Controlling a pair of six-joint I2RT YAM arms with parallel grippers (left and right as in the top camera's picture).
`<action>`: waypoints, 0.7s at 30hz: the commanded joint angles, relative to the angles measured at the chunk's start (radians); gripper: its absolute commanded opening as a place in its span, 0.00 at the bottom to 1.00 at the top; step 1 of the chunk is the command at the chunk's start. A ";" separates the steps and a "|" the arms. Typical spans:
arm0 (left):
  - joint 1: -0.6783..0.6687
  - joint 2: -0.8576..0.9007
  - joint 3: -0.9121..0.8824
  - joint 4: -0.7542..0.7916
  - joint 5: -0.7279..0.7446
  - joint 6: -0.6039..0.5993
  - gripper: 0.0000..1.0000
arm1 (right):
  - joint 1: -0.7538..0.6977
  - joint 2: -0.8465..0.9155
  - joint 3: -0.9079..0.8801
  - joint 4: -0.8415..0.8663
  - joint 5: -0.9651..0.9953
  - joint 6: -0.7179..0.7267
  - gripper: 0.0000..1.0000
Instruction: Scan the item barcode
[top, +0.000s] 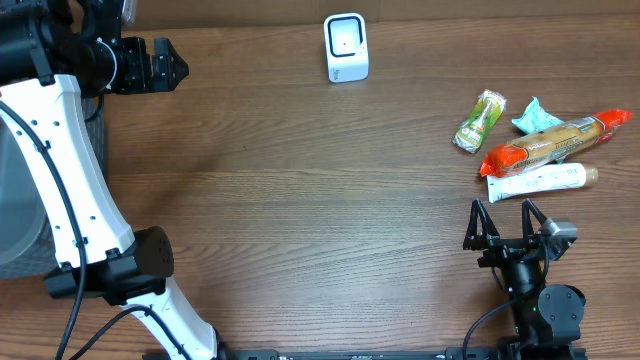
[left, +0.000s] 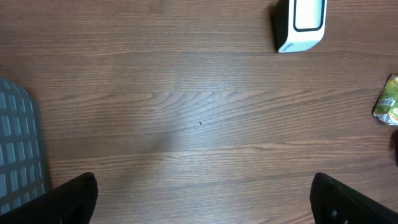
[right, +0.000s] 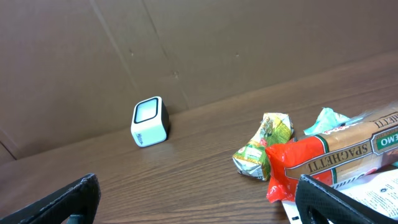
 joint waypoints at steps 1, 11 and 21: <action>-0.008 0.010 0.002 0.000 0.013 0.003 1.00 | -0.004 -0.010 -0.011 0.002 0.013 -0.006 1.00; -0.010 0.006 0.001 0.000 0.013 0.003 0.99 | -0.004 -0.010 -0.011 0.002 0.013 -0.006 1.00; -0.008 -0.217 -0.327 0.137 -0.051 0.015 0.99 | -0.004 -0.010 -0.011 0.002 0.013 -0.007 1.00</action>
